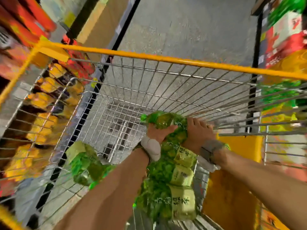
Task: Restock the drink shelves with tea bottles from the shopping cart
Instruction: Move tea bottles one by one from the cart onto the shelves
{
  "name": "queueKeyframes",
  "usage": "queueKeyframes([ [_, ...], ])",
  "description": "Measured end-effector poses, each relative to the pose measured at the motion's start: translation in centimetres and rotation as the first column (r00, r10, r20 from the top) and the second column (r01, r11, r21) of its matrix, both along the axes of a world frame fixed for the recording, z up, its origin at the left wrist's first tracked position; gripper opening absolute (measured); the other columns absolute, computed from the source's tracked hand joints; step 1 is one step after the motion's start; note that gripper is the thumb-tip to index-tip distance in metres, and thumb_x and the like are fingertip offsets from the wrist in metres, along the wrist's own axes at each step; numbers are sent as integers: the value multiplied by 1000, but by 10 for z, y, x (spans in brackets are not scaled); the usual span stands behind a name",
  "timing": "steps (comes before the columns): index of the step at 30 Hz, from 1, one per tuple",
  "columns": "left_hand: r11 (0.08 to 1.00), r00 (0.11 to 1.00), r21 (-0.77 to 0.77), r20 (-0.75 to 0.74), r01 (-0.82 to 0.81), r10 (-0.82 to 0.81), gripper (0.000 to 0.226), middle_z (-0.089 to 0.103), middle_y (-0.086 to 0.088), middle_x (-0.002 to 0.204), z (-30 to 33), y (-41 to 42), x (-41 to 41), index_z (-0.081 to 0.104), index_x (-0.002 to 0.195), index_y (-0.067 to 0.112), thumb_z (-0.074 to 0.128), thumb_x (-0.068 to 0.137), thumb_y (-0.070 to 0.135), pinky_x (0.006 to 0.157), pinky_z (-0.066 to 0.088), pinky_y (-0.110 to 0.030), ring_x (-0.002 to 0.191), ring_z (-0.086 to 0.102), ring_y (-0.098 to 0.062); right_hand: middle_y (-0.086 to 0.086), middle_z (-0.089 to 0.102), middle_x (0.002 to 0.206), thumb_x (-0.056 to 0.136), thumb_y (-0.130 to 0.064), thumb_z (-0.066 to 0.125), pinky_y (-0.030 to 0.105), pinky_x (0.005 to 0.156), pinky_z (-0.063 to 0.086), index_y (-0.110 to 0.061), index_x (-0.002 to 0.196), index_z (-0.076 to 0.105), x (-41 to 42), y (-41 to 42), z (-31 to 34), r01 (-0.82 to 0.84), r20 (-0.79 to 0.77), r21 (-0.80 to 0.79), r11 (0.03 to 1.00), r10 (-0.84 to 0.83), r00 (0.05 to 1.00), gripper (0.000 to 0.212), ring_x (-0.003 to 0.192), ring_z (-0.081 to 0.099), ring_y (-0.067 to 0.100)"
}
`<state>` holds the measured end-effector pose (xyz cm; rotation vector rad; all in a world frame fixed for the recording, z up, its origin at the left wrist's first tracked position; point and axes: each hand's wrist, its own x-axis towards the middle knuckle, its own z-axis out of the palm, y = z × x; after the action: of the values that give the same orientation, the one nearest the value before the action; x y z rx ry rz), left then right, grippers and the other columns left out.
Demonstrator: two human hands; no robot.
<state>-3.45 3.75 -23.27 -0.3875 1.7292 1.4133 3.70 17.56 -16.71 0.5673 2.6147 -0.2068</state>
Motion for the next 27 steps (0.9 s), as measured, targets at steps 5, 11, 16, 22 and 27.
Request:
queueKeyframes([
  [5,997,999,80,-49,-9,13,69,71,-9,107,86,-46,-11,66,109,17,92,50,40,82,58,-42,92,70,-24,10,51,119,75,-64,49,47,90,47,-12,131,36,-15,-33,45,-132,-30,-9,991,131,991,78,108,55,33],
  [11,982,978,142,-145,-126,147,42,75,0,92,167,-111,-20,56,107,15,81,73,10,60,58,-22,76,72,-15,11,47,131,76,-61,58,43,96,41,-9,136,33,-38,-89,111,-274,-152,-10,962,270,951,83,121,49,31],
  [16,965,927,36,-271,-259,259,100,53,3,122,227,-180,-33,34,139,17,91,58,33,100,43,-30,112,54,-16,9,41,135,62,-75,64,44,101,42,-13,141,22,-65,-146,164,-404,-204,-114,908,376,904,109,125,44,30],
  [22,933,876,-70,-376,-352,303,99,49,2,130,300,-279,-37,37,141,13,89,61,38,97,50,-46,126,50,-23,6,37,140,59,-77,65,45,102,41,-19,142,20,-92,-223,226,-526,-242,-381,761,467,851,110,128,41,26],
  [27,936,875,-82,-390,-343,287,121,65,0,125,315,-359,-31,51,129,23,89,22,65,86,57,-44,108,66,-23,0,53,132,70,-59,71,34,96,45,-20,138,33,-98,-282,248,-440,-243,-541,716,368,897,88,119,53,20],
])
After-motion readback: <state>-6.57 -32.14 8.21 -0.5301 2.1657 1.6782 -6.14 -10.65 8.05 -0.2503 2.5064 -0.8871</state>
